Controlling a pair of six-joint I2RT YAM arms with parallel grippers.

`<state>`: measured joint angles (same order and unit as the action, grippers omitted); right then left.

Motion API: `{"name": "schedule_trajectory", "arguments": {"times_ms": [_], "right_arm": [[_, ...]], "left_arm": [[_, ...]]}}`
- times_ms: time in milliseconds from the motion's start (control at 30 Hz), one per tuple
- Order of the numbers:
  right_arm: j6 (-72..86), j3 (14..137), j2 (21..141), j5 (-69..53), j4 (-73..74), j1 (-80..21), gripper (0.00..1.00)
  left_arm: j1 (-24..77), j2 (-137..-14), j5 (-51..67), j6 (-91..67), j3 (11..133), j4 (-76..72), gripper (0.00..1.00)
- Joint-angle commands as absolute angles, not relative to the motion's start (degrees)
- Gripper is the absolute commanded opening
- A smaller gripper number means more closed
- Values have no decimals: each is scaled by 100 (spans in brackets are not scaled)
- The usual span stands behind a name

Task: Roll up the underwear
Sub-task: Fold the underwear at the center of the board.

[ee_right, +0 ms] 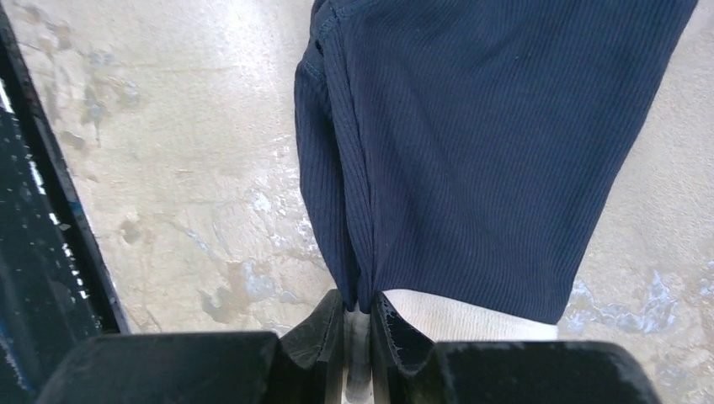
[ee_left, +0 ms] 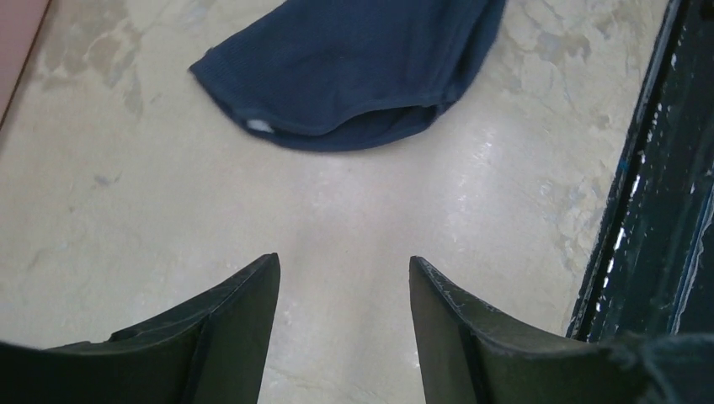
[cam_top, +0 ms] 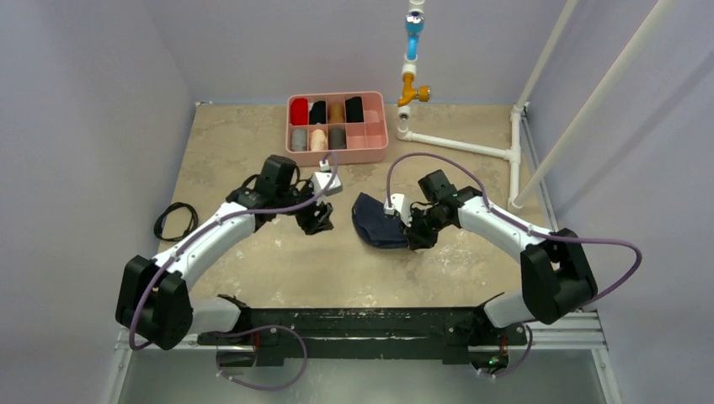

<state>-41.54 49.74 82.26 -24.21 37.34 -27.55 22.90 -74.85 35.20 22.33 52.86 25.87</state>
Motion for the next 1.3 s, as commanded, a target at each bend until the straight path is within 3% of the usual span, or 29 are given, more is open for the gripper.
{"name": "schedule_trajectory", "arguments": {"times_ms": [0,300,800,1000,1267], "right_arm": [[-4459,5412,8396,-3318,4092,-2420,1],[-4834,5677,8762,-3997,4557,-1865,0],[-4939,5722,8911,-4190,4765,-1679,0],[-4953,5747,8997,-4243,4786,-1657,0],[-4966,5708,9005,-4240,4760,-1628,0]], "left_arm": [[3071,-7176,3150,3018,4913,1917,57],[4368,-7779,2363,3492,4818,927,71],[5314,-9247,1416,3929,5152,-661,81],[5504,-9639,1352,4009,5399,-622,79],[5634,-9837,1382,3797,5480,-492,60]]}}
